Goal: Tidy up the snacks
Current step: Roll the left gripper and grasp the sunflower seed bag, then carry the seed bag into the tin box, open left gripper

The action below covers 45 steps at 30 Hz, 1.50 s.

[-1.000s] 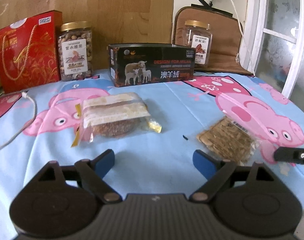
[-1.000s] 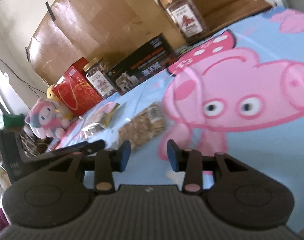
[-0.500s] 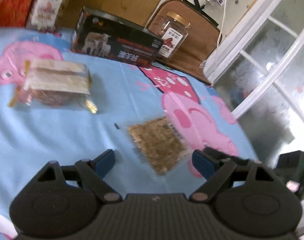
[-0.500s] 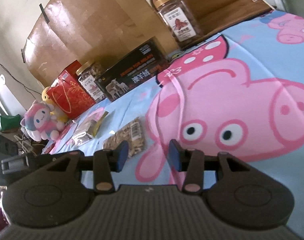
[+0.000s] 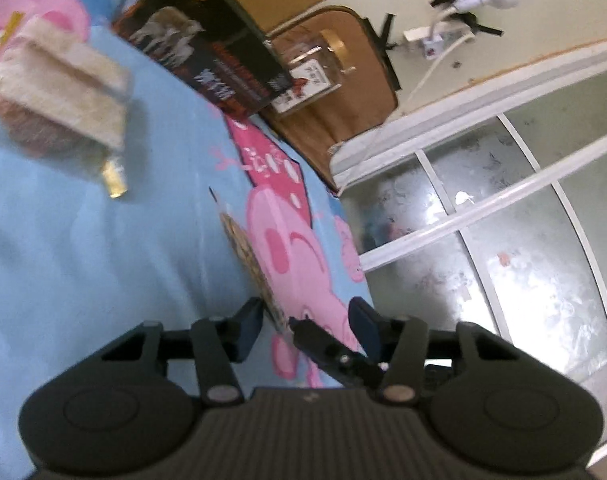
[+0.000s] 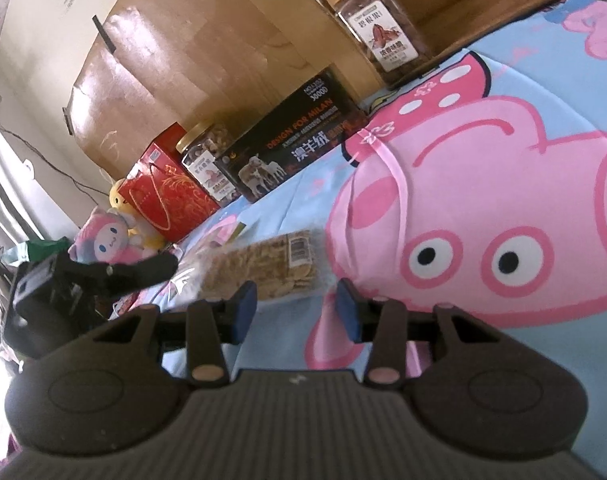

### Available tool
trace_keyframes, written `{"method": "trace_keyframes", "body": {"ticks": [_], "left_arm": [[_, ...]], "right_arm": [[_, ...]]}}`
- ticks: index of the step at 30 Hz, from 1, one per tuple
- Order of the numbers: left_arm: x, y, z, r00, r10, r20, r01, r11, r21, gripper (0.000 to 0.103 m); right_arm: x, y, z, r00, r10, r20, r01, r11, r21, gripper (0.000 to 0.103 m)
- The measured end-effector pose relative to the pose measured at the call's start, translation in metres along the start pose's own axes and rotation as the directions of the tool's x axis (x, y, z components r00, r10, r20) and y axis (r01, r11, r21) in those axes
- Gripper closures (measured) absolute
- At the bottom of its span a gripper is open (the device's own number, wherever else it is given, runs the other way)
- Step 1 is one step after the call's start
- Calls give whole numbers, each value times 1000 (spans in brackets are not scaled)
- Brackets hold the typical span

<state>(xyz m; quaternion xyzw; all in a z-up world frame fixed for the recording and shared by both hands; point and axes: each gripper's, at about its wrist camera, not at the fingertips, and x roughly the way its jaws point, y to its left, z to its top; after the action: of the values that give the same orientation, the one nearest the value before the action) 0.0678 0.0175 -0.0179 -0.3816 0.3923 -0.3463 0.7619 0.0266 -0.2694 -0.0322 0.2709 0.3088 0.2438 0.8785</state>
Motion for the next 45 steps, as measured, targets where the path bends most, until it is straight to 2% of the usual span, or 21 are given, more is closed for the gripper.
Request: {"method": "trace_keyframes", "body": {"ticks": [2, 4, 5, 8, 12, 15, 18, 20, 24, 26, 27, 29, 31, 34, 36, 39, 43, 44, 45], "left_arm": [[10, -7, 1, 996, 87, -11, -86, 995, 55, 61], [21, -6, 0, 980, 196, -34, -192, 978, 83, 77], [24, 0, 0, 978, 203, -45, -200, 978, 64, 84], [20, 16, 2, 987, 149, -54, -150, 988, -16, 90], [9, 30, 2, 994, 94, -48, -98, 990, -99, 91], [1, 38, 1, 999, 16, -50, -24, 986, -162, 92], [-5, 37, -3, 998, -44, -53, 35, 987, -157, 92], [-7, 37, -6, 994, -89, -58, 79, 984, -160, 92], [-4, 38, -11, 994, -81, -78, 68, 984, -163, 92], [-2, 42, -14, 993, -71, -93, 54, 983, -177, 92], [-1, 43, -15, 993, -51, -105, 33, 984, -175, 91], [-3, 41, -18, 993, -31, -111, 14, 989, -150, 89], [-3, 36, -17, 993, -2, -122, -12, 993, -117, 88], [-5, 31, -14, 991, 15, -136, -28, 995, -94, 82], [-11, 33, -10, 993, -5, -120, -9, 994, -111, 69], [-18, 34, -7, 997, -9, -83, -1, 993, -122, 60], [-19, 32, -6, 998, 1, -70, -9, 994, -113, 59], [-18, 30, -6, 998, 13, -62, -19, 994, -103, 64], [-17, 30, -6, 998, 34, -59, -39, 995, -90, 74]], "right_arm": [[1, 0, 0, 1000, 1, 2, -1, 1000, -6, 56], [1, -1, 0, 1000, 2, 2, -2, 1000, -5, 56], [1, -1, 0, 1000, 4, 2, -4, 1000, -5, 56], [0, -2, -1, 1000, 9, 4, -9, 1000, -8, 56], [-3, -7, 1, 999, 40, -2, -40, 999, 31, 55], [-7, -13, 4, 998, 66, -5, -65, 994, 84, 55], [-6, -10, 6, 996, 82, -15, -80, 991, 103, 46], [-4, -5, 7, 996, 86, -20, -83, 992, 93, 36], [6, 11, 3, 996, 64, -62, -62, 998, 32, 35], [10, 15, -1, 991, 95, -97, -91, 995, 42, 43], [10, 16, -2, 994, 69, -81, -66, 997, 39, 48], [10, 10, -3, 996, 38, -76, -34, 998, 51, 72], [8, -7, -2, 994, 83, -76, -70, 986, 152, 81], [6, -9, -3, 994, 88, -68, -75, 982, 172, 84], [6, -5, -4, 995, 73, -70, -63, 988, 144, 84], [5, -4, -5, 995, 70, -69, -60, 988, 140, 85], [6, -6, -4, 995, 72, -69, -62, 987, 147, 86], [6, -7, -4, 995, 74, -68, -64, 987, 150, 86], [6, -7, -4, 995, 77, -67, -66, 986, 154, 86]]}}
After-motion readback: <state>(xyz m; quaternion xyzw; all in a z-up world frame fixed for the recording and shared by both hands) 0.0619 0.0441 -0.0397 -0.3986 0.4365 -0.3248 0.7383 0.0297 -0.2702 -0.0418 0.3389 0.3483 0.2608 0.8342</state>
